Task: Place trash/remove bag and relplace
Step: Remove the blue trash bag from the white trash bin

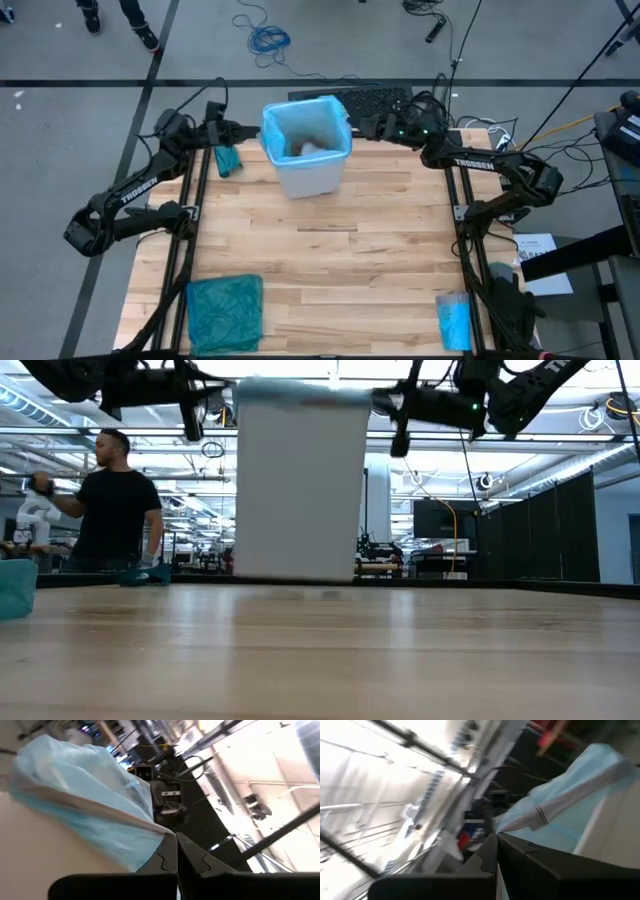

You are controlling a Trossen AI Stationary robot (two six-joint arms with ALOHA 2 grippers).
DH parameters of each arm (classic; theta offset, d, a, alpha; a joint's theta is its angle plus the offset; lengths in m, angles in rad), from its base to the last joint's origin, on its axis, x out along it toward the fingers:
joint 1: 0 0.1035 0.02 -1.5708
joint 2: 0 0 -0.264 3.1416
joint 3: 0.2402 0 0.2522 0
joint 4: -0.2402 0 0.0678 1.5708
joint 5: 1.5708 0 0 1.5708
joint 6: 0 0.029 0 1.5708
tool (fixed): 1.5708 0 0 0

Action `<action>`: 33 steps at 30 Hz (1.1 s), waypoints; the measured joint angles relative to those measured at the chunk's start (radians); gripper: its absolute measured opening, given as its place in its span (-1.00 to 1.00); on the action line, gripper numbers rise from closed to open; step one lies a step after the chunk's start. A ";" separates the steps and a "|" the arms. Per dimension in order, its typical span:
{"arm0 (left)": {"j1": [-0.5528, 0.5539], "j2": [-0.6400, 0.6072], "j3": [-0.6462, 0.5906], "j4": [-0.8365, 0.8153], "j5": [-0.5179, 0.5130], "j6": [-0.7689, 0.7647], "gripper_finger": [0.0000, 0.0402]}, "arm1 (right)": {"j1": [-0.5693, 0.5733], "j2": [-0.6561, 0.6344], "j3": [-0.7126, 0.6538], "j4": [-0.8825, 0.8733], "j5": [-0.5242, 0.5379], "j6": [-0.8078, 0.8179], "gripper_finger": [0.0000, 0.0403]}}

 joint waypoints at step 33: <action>-0.024 -0.005 0.023 -0.084 0.070 0.002 -1.00 | 0.085 -0.027 0.003 -0.119 0.004 0.009 -1.00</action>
